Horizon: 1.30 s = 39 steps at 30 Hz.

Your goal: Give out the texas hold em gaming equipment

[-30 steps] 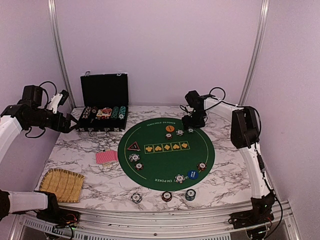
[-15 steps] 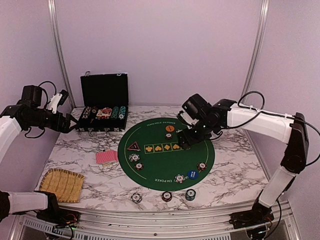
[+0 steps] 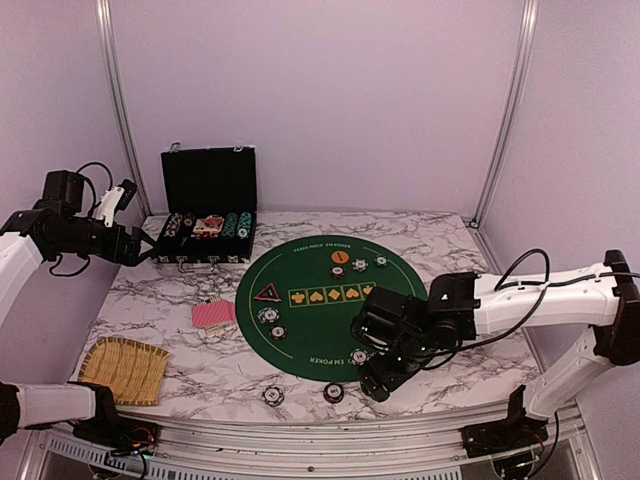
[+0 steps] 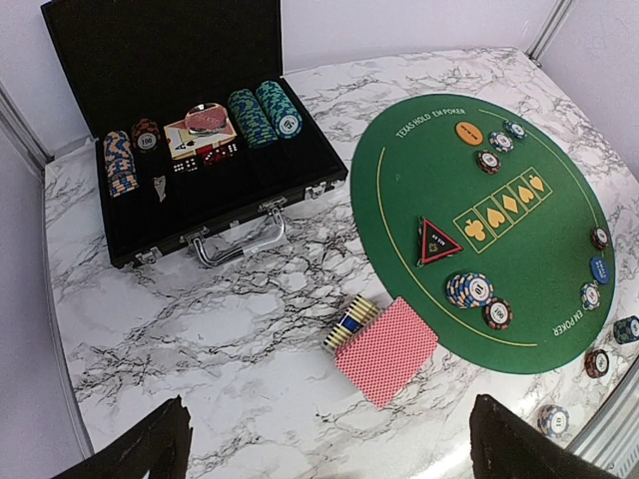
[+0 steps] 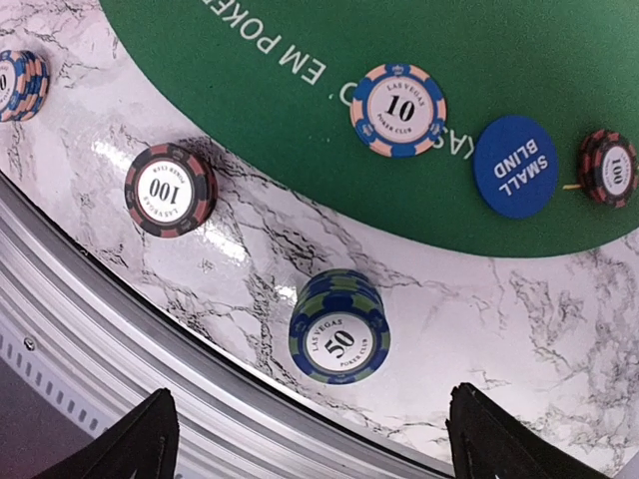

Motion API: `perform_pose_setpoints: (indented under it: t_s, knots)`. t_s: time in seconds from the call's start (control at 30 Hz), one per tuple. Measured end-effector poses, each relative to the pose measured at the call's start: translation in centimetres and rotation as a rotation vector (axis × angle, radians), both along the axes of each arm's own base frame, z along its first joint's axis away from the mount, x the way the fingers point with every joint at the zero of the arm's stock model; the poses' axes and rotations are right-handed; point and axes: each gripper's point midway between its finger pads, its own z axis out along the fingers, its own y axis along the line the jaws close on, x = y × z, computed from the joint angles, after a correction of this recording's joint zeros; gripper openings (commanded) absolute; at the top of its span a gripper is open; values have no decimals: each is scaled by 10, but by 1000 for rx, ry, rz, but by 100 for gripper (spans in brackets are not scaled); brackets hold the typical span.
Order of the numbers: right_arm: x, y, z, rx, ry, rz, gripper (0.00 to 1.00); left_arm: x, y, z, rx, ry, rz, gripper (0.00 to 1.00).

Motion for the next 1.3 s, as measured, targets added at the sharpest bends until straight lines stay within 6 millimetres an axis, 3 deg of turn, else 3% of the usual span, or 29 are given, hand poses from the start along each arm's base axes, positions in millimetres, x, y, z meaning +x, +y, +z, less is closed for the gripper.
perform_pose_setpoints:
  t_s: [0.37,1.3]
  knots:
    - [-3,0,-32,-100,28,-6,79,-1,0,2,-2,-6,2,99]
    - [9,-8,-57,-127,28,-16,58,-1,0,2,-3,-6,3,99]
